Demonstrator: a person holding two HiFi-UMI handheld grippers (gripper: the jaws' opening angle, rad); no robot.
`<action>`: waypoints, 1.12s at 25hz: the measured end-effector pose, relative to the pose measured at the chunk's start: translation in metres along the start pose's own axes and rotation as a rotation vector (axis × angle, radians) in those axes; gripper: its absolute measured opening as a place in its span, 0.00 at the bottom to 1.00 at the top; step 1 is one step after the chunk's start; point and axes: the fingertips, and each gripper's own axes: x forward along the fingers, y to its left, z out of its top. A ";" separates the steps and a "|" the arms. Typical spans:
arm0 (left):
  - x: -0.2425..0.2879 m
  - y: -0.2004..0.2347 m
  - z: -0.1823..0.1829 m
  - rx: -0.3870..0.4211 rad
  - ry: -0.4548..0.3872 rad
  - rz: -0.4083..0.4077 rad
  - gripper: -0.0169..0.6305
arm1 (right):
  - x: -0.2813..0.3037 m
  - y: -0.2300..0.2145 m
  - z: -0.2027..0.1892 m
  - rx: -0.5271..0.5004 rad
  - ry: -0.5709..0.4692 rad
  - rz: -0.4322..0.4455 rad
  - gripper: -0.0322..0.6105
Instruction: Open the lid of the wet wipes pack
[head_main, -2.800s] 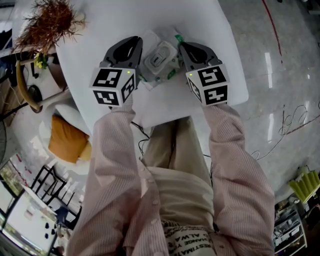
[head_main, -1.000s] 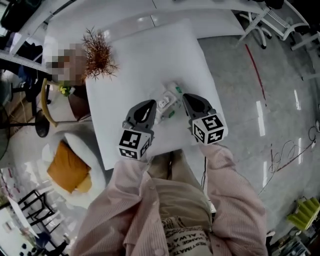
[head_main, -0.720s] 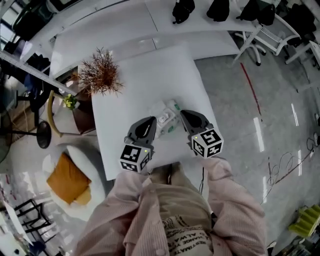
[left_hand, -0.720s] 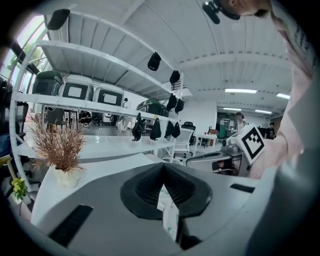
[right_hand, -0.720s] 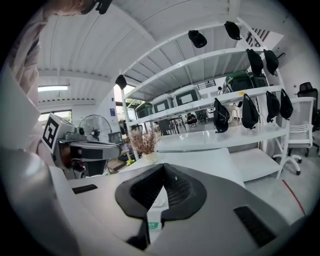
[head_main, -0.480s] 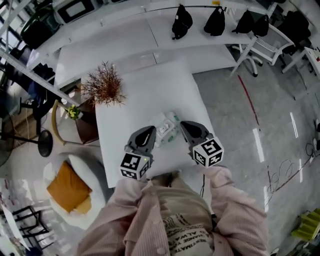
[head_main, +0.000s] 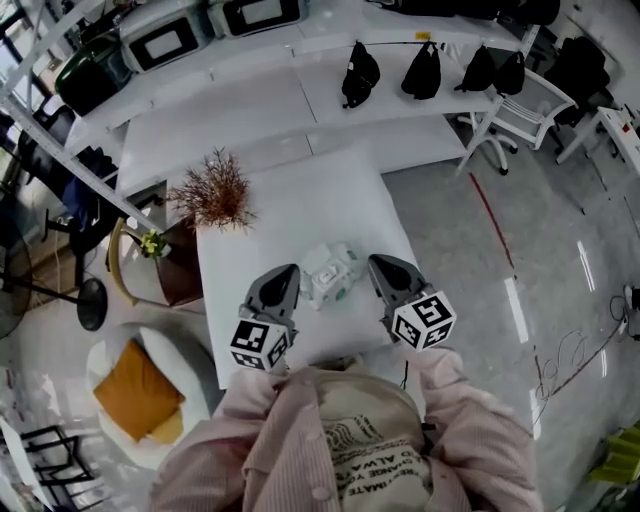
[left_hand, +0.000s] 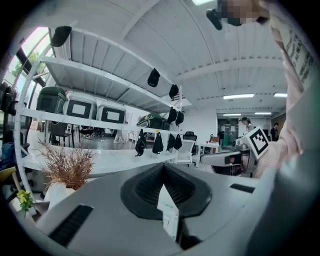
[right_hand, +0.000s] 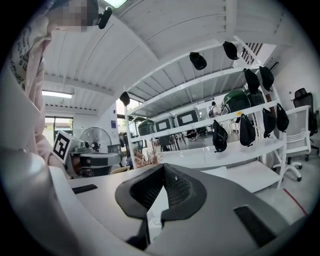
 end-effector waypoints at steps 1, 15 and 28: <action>-0.002 0.002 0.002 -0.003 -0.007 0.005 0.03 | -0.001 -0.001 0.005 0.001 -0.013 -0.004 0.05; -0.019 0.026 0.016 -0.047 -0.077 0.088 0.03 | -0.006 -0.003 0.043 0.010 -0.125 -0.040 0.05; -0.021 0.030 0.014 -0.045 -0.075 0.099 0.03 | -0.006 -0.006 0.041 0.009 -0.122 -0.058 0.05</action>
